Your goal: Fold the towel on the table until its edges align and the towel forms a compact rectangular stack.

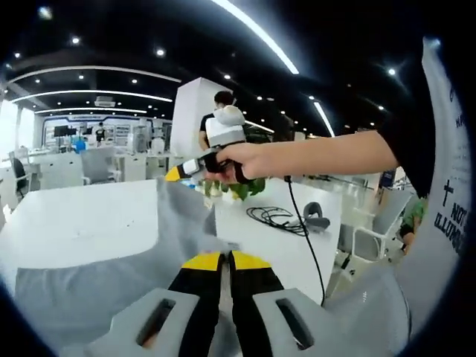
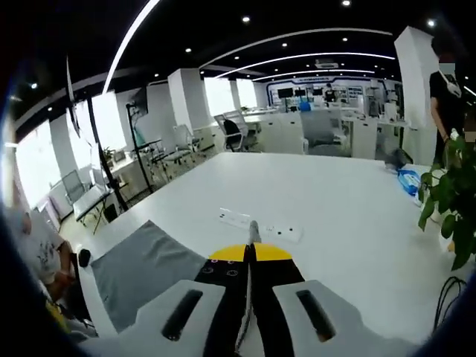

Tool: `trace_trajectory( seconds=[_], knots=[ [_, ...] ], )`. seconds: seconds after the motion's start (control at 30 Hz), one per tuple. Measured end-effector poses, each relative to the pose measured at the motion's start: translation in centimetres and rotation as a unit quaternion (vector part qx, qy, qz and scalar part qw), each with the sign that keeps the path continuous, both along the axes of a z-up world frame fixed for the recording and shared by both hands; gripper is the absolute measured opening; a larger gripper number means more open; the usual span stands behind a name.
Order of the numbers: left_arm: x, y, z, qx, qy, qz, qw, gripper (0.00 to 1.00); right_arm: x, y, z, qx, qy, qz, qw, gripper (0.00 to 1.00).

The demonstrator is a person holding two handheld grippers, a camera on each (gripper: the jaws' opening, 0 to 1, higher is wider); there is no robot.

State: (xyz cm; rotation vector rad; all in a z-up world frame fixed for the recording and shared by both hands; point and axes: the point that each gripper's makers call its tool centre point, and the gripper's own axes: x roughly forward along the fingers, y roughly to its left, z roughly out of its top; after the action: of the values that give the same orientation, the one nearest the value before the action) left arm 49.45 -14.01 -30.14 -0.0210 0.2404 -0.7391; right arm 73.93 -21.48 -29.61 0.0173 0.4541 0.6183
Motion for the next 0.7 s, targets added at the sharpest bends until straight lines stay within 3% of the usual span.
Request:
trace_trajectory(
  seconds=[0.3,0.5,0.7],
  knots=[
    [-0.8,3.5,1.1,0.002,-0.014,0.030,0.9994,0.04,1.3,3.6,1.5,0.005,-0.015,0.014,0.9998,0.00],
    [-1.1,5.9,2.2,-0.006,-0.025,0.049,0.9985,0.04,-0.9,7.2,2.9,0.004,-0.025,0.031,0.9992,0.00],
    [-1.2,8.2,3.0,-0.009,-0.034,0.071,0.9969,0.04,0.1,9.7,3.7,0.002,-0.036,0.045,0.9983,0.00]
  ],
)
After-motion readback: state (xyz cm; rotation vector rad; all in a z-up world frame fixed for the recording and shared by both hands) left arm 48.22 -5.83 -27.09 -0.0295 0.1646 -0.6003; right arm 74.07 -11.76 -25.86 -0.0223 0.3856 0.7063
